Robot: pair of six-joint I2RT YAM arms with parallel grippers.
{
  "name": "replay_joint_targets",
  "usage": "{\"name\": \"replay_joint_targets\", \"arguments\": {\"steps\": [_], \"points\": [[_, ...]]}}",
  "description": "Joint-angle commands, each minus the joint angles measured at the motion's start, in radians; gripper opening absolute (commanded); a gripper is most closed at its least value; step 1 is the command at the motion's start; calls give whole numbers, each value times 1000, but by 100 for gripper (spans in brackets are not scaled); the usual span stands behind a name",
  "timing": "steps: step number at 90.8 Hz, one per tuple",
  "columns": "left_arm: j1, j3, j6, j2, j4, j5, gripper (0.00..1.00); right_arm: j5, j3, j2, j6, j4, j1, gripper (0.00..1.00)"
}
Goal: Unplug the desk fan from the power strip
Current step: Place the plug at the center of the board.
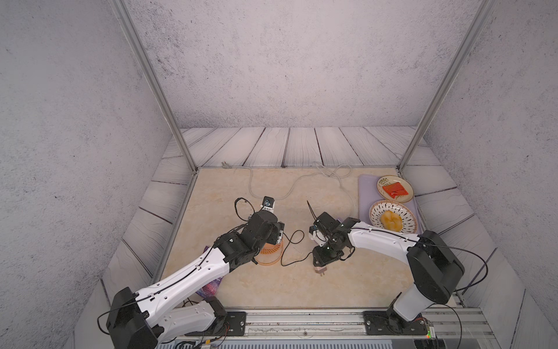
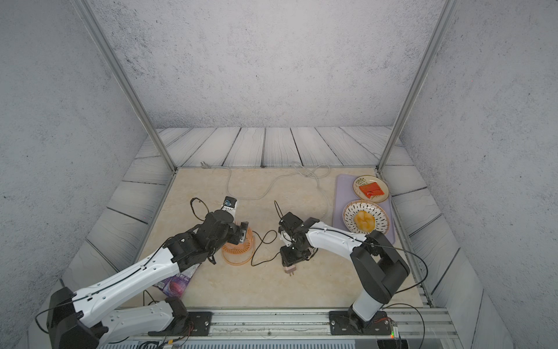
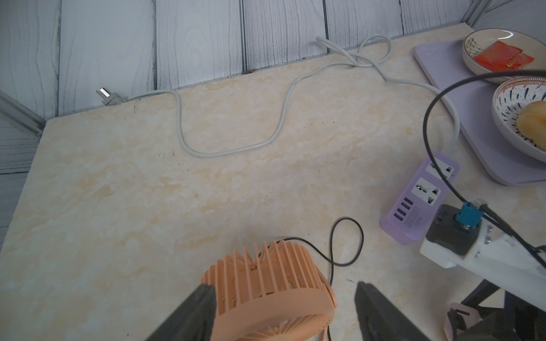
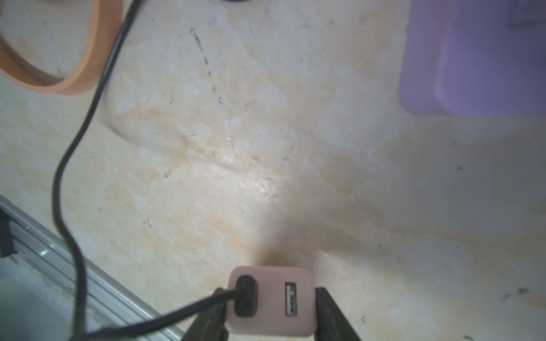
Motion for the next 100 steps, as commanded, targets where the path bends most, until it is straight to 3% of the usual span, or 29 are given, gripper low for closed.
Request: {"name": "replay_joint_targets", "arguments": {"steps": [1, 20, 58, 84, 100], "points": [[1, -12, -4, -12, -22, -7, 80, 41, 19, 13, -2, -20, 5, 51], [1, -6, 0, -19, -26, -9, 80, 61, 20, -34, 1, -8, 5, 63], [43, 135, 48, 41, -63, -4, 82, 257, 109, -252, -18, -28, -22, 65], [187, 243, 79, 108, -99, 10, 93, 340, 44, -435, -47, 222, -232, 73], [295, 246, 139, 135, -59, -21, 99, 414, -24, -471, -97, 382, -378, 79]]}}
